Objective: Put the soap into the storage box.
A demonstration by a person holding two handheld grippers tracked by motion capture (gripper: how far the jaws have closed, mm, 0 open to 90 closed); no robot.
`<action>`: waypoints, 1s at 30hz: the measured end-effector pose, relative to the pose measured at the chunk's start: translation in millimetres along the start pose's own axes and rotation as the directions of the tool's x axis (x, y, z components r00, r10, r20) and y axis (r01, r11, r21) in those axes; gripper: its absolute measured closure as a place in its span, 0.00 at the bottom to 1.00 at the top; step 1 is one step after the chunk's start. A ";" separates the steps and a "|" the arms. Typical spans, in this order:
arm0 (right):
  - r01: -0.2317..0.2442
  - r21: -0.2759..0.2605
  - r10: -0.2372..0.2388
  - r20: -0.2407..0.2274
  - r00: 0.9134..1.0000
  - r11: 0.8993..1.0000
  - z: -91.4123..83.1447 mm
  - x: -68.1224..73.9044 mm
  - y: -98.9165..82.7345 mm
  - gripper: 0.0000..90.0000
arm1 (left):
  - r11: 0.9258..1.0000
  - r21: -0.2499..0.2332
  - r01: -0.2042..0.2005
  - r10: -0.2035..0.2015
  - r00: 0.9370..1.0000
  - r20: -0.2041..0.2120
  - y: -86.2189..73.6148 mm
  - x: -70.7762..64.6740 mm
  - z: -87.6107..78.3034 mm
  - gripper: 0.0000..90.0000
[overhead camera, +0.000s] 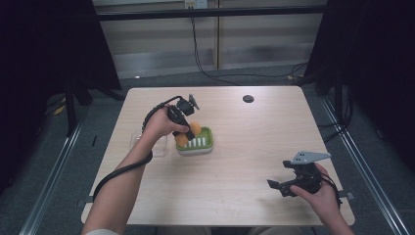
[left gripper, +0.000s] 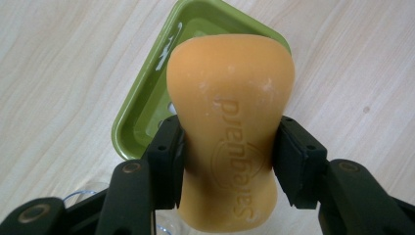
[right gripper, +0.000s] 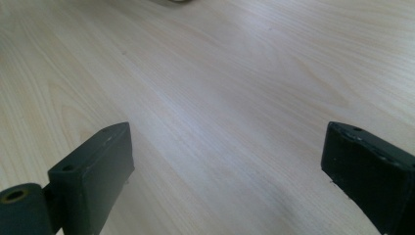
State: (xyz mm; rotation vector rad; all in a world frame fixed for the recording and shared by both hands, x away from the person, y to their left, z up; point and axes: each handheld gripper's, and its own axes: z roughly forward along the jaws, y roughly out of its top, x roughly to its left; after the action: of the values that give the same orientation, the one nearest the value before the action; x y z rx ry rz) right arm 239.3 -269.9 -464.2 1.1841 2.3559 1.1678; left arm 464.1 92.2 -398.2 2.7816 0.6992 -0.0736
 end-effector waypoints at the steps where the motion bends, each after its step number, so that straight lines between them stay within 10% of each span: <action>1: 0.000 0.000 0.000 0.000 1.000 1.000 0.0 0.0 0.0 0.06 | 1.000 0.000 0.000 0.000 1.000 0.000 0.0 0.0 0.0 0.56; 30: 0.001 0.005 -0.001 -0.006 1.000 1.000 2.5 0.2 -0.8 0.06 | 1.000 0.008 0.008 -0.008 1.000 -0.005 6.5 9.2 10.3 0.56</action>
State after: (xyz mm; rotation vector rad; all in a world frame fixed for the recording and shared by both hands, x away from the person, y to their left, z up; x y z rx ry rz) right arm 240.0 -268.6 -466.4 1.1826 2.3644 1.1676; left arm 475.5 88.1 -407.5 2.7874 0.7134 -0.0712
